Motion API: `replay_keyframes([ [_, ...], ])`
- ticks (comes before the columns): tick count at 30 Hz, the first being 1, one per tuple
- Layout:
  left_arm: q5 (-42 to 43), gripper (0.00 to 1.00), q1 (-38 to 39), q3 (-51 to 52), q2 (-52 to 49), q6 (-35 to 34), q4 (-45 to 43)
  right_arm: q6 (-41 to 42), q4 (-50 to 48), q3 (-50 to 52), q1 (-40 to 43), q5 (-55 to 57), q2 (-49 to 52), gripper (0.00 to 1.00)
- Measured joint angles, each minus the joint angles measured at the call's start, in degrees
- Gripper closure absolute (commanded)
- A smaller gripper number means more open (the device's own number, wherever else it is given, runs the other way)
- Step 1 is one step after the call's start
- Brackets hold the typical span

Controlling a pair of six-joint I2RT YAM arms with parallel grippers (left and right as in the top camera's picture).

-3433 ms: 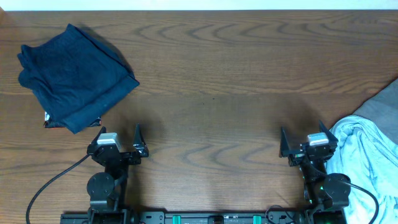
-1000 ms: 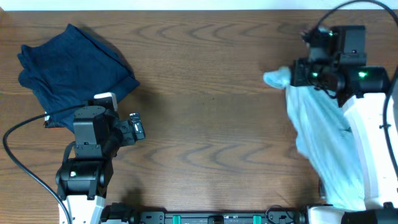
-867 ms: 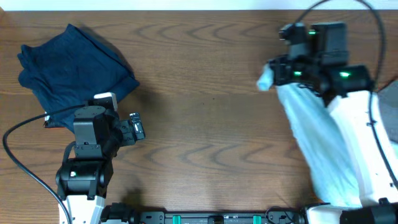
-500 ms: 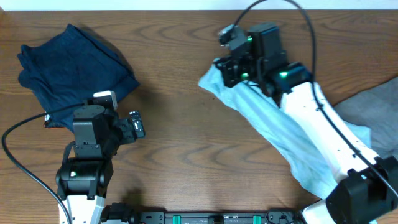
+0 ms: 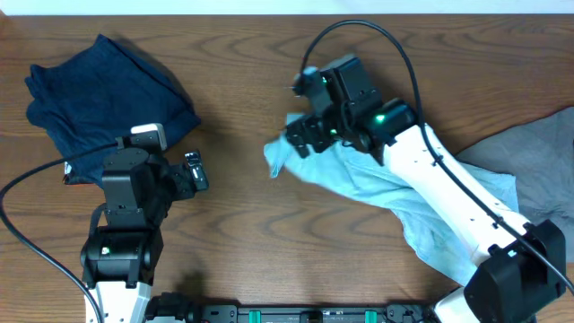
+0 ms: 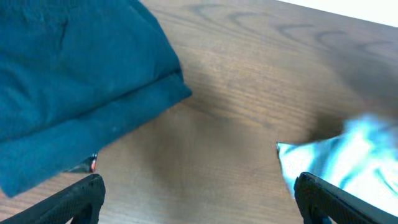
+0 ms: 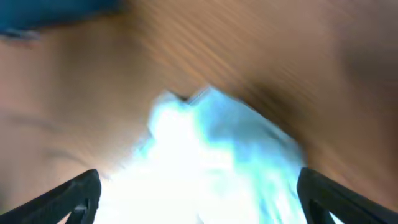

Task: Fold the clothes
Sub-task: 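Drag the T-shirt leftward toward the table center with the right gripper, then grasp the T-shirt's left corner with the left gripper, right regrasps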

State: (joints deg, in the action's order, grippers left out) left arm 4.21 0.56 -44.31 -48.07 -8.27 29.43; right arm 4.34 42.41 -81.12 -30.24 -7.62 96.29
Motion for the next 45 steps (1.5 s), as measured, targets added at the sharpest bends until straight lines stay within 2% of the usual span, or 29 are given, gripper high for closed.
replay_keyframes([
  [3,2.80,0.02,0.00,-0.07,-1.97,-0.55,-3.41,6.99,8.07,0.11,4.57,7.89,-1.49,0.01],
  [6,7.61,0.02,0.00,-0.09,-6.32,-1.40,-7.82,11.76,13.92,0.13,10.29,11.23,-3.85,0.01],
  [10,13.66,0.02,0.74,-0.11,-15.21,-2.47,-14.93,14.27,21.24,0.11,15.76,12.61,-6.73,0.01],
  [14,16.76,0.02,4.79,-0.11,-25.66,-2.78,-21.18,15.50,27.26,0.11,20.11,12.63,-7.50,0.01],
  [21,18.36,0.02,15.91,-0.15,-42.99,-3.50,-31.87,16.33,30.58,0.13,23.82,12.70,-7.50,0.01],
  [26,18.10,0.00,21.35,-0.15,-51.15,-3.56,-37.20,16.50,31.85,0.13,23.80,12.66,-7.50,0.01],
  [27,18.03,0.07,22.16,-0.15,-52.35,-3.13,-38.66,16.50,31.93,0.13,23.80,12.63,-7.50,0.01],
  [28,18.01,0.21,22.97,-0.63,-52.92,-3.65,-39.30,16.50,31.93,0.13,23.80,12.63,-7.50,0.01],
  [32,17.88,0.94,25.27,-0.81,-54.53,-3.72,-40.46,16.50,32.00,0.13,23.82,12.63,-7.50,0.01],
  [39,17.86,0.94,23.76,-0.76,-52.96,-3.61,-41.99,16.52,32.11,0.13,26.25,12.63,-7.50,0.01],
  [45,17.92,0.94,16.98,-0.76,-39.41,-3.72,-41.64,16.52,34.01,0.22,31.54,12.74,-7.50,0.01],
])
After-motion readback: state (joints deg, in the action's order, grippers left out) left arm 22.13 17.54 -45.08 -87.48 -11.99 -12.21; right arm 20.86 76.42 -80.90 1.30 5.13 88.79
